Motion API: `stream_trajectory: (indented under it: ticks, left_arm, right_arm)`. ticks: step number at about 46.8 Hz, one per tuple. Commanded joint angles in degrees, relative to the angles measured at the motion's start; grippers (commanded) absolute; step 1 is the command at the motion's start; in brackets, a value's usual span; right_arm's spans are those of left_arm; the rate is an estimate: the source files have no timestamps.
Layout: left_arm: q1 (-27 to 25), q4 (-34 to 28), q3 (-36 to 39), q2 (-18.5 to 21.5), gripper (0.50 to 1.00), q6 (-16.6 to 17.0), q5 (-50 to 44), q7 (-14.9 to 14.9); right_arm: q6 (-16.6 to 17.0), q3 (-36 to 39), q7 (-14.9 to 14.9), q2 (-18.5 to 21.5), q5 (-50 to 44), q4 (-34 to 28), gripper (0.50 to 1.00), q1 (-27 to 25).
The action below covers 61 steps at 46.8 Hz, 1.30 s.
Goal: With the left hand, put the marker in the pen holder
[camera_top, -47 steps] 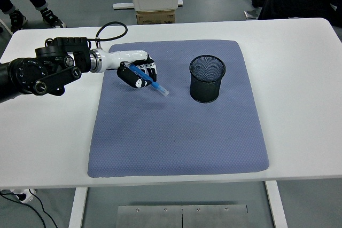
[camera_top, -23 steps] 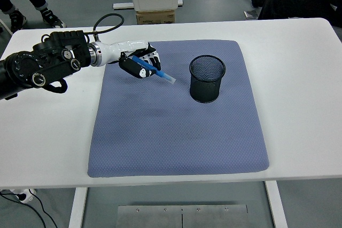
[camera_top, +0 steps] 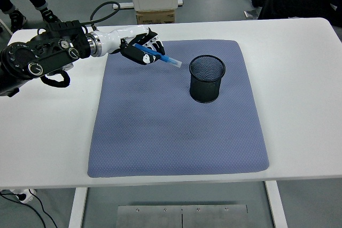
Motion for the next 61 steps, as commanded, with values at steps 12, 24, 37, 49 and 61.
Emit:
stream_trajectory:
  ticks: [12,24,37,49,61]
  left_arm:
    - [0.0,-0.1,-3.9,-0.7,0.500,-0.1,-3.3,0.0]
    - [0.5,-0.2,-8.3,-2.9,0.500,-0.1,-5.5,0.0]
    - [3.5,-0.2,-13.5,-7.1,0.500,0.0,-8.6,0.0]
    - [8.2,-0.1,-18.8,-10.8,0.500,1.4,-9.4,-0.1]
    - [11.7,-0.1,-22.9,-13.2,0.500,1.8,-10.3,-1.3]
  right_arm:
    - [0.0,0.0,0.0,0.0,0.0,0.0,1.000,0.0]
    - [0.0,0.0,0.0,0.0,0.0,0.0,1.000,0.0]
    - [0.0,0.0,0.0,0.0,0.0,0.0,1.000,0.0]
    - [0.0,0.0,0.0,0.0,0.0,0.0,1.000,0.0]
    - [0.0,0.0,0.0,0.0,0.0,0.0,1.000,0.0]
